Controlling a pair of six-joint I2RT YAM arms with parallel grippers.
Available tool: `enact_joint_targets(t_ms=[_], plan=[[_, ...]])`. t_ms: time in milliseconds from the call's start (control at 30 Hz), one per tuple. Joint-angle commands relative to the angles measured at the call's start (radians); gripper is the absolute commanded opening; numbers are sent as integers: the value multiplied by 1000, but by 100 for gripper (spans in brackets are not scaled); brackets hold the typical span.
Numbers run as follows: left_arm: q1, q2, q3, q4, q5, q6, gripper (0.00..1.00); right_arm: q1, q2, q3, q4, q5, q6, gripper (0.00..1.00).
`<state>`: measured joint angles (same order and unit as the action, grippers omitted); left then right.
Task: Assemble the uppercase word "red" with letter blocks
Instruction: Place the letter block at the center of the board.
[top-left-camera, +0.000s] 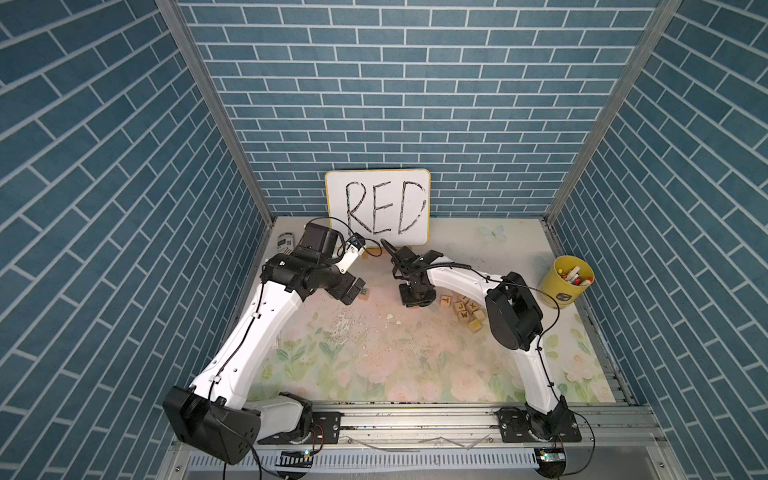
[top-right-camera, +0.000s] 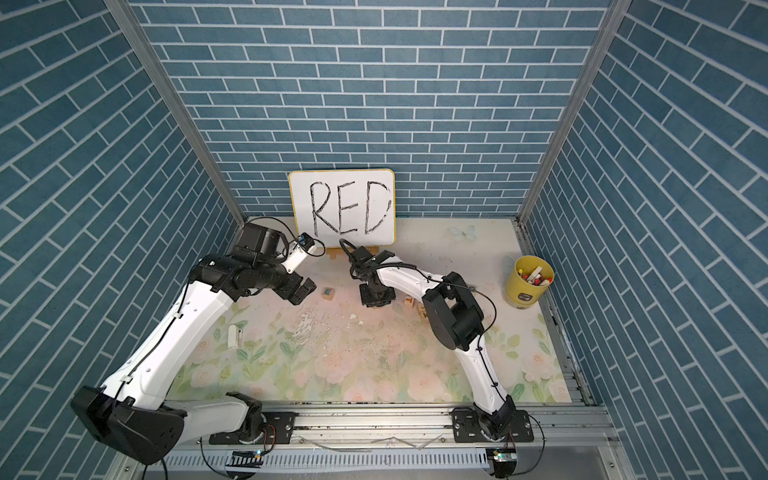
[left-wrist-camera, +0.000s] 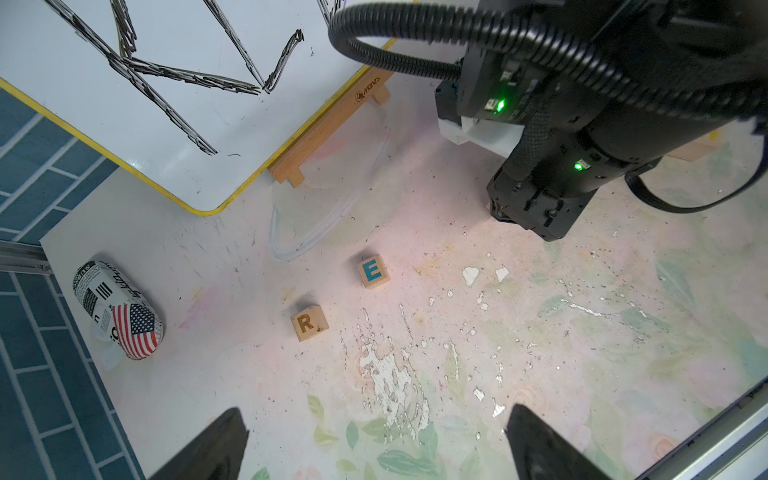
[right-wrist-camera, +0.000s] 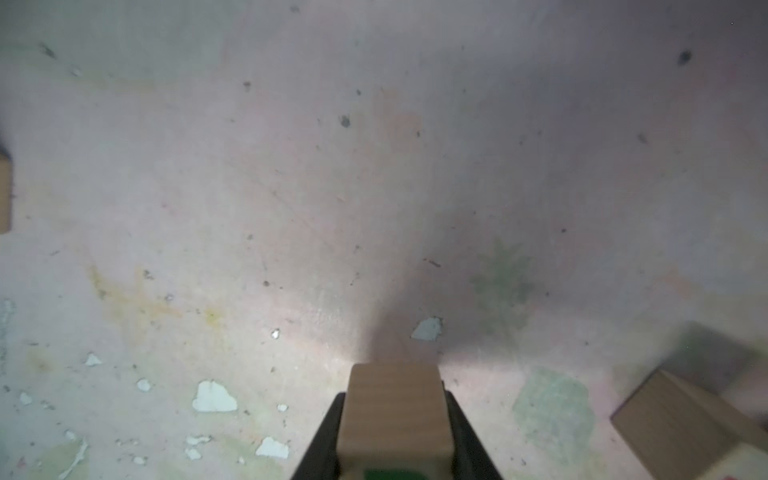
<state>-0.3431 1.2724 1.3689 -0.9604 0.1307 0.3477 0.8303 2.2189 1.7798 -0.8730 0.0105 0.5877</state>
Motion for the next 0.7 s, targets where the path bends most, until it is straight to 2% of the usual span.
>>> enact_joint_targets(t_ms=[0,267,500,667], plan=[[7,-9,0,-11,16,-7,99,10,25,31,-37,8,32,26],[7,-3,0,-8,25,-12,99,16,42,46,-40,7,31,29],[7,13,3,1,29,-30,99,26,29,49,-30,19,3,44],[8,22,18,1,17,-37,99,28,-2,47,-27,37,-13,48]])
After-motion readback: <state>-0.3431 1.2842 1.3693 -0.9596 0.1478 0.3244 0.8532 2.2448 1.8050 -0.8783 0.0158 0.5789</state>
